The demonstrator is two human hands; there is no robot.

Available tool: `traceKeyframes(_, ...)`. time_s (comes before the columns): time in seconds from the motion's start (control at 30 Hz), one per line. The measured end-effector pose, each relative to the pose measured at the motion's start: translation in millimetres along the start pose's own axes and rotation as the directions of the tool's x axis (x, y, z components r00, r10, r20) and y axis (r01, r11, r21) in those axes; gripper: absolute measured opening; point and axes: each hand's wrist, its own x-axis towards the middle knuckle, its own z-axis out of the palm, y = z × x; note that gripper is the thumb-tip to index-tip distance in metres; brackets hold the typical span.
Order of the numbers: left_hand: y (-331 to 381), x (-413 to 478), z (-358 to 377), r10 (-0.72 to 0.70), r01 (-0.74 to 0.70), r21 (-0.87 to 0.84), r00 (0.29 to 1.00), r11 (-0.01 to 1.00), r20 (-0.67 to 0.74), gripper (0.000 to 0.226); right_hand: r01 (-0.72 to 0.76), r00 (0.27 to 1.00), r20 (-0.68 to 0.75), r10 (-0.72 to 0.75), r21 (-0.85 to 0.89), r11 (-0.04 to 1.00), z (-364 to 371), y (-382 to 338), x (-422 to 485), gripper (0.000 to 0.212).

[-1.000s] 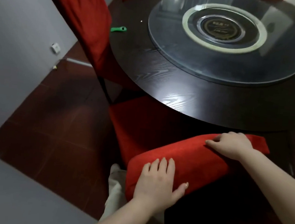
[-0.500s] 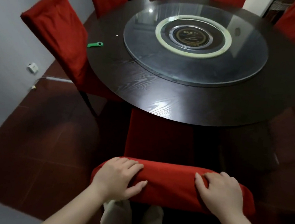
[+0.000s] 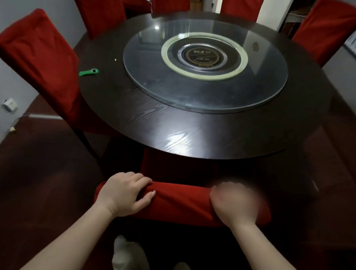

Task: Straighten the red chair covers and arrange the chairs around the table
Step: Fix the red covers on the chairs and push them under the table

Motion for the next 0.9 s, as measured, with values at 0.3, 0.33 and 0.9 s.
traceKeyframes(0.3,-13.0,51.7,-26.2,-0.304,0.389,-0.136,0.858,0.911,0.415,0.049,0.008,0.932,0.361,-0.004,-0.01,1.0,-9.5,10.1,27.4,0.04)
traceKeyframes(0.33,-14.3,66.5,-34.7,-0.274,0.355,-0.122,0.862,0.927,0.427,0.05,-0.006,0.911,0.412,-0.009,0.034,0.999,-16.0,13.5,36.4,0.04)
traceKeyframes(0.9,210.4,317.3,-67.9,0.654,-0.665,-0.103,0.675,0.74,0.342,0.054,-0.58,0.811,0.217,0.542,0.181,0.795,-183.0,141.7,12.5,0.054)
